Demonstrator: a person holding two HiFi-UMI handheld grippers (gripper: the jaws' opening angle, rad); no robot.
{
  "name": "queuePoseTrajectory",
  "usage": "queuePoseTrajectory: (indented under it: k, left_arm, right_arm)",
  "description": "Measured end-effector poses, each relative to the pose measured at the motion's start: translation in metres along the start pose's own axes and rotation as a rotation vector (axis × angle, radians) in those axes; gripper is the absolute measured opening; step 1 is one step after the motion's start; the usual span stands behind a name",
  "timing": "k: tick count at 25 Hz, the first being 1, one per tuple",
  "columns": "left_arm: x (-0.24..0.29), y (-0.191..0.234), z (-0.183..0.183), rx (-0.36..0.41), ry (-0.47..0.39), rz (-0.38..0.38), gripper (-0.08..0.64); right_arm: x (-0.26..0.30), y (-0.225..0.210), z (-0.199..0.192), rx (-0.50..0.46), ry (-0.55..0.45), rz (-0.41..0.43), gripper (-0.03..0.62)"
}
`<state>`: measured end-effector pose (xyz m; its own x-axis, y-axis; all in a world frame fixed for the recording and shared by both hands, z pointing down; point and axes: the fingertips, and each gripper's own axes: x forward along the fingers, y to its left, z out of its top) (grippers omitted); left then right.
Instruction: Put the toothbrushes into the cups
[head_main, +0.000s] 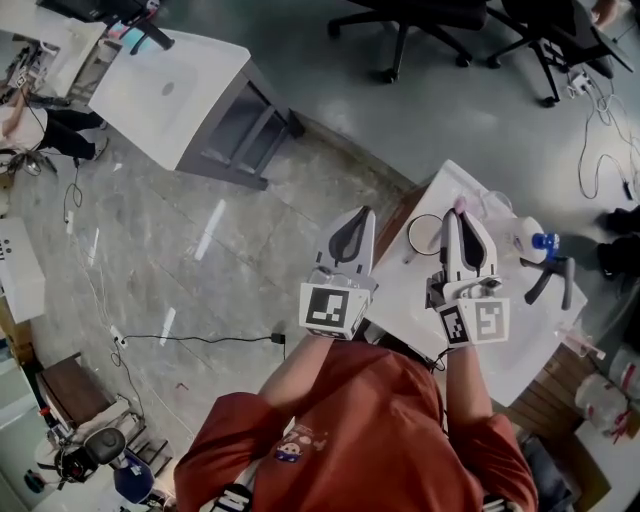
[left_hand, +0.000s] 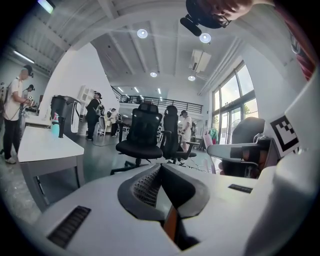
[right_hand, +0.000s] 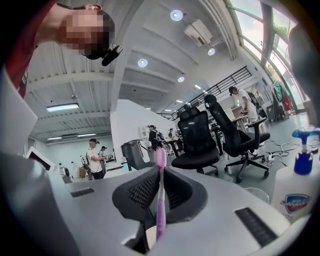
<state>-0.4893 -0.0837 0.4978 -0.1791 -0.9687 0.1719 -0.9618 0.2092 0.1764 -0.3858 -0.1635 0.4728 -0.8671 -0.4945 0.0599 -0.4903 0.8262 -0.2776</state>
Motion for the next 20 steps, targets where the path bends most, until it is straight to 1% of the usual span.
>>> queuePoseTrajectory:
  k: [5, 14, 16, 20]
  left_arm:
    - [0.005, 0.002, -0.012, -0.008, 0.024, -0.013, 0.018]
    - [0.012, 0.001, -0.030, -0.024, 0.052, -0.042, 0.018]
    - [0.015, -0.001, -0.033, -0.027, 0.056, -0.049, 0.018]
    - [0.019, -0.005, -0.033, -0.038, 0.053, -0.056, 0.018]
  right_arm:
    - [0.001, -0.005, -0.018, 0.001, 0.039, -0.021, 0.037]
    - [0.002, -0.007, -0.055, -0.041, 0.140, -0.051, 0.035]
    - [0.001, -0.008, -0.060, -0.058, 0.160, -0.058, 0.035]
    - [0.001, -0.013, -0.063, -0.077, 0.167, -0.067, 0.034]
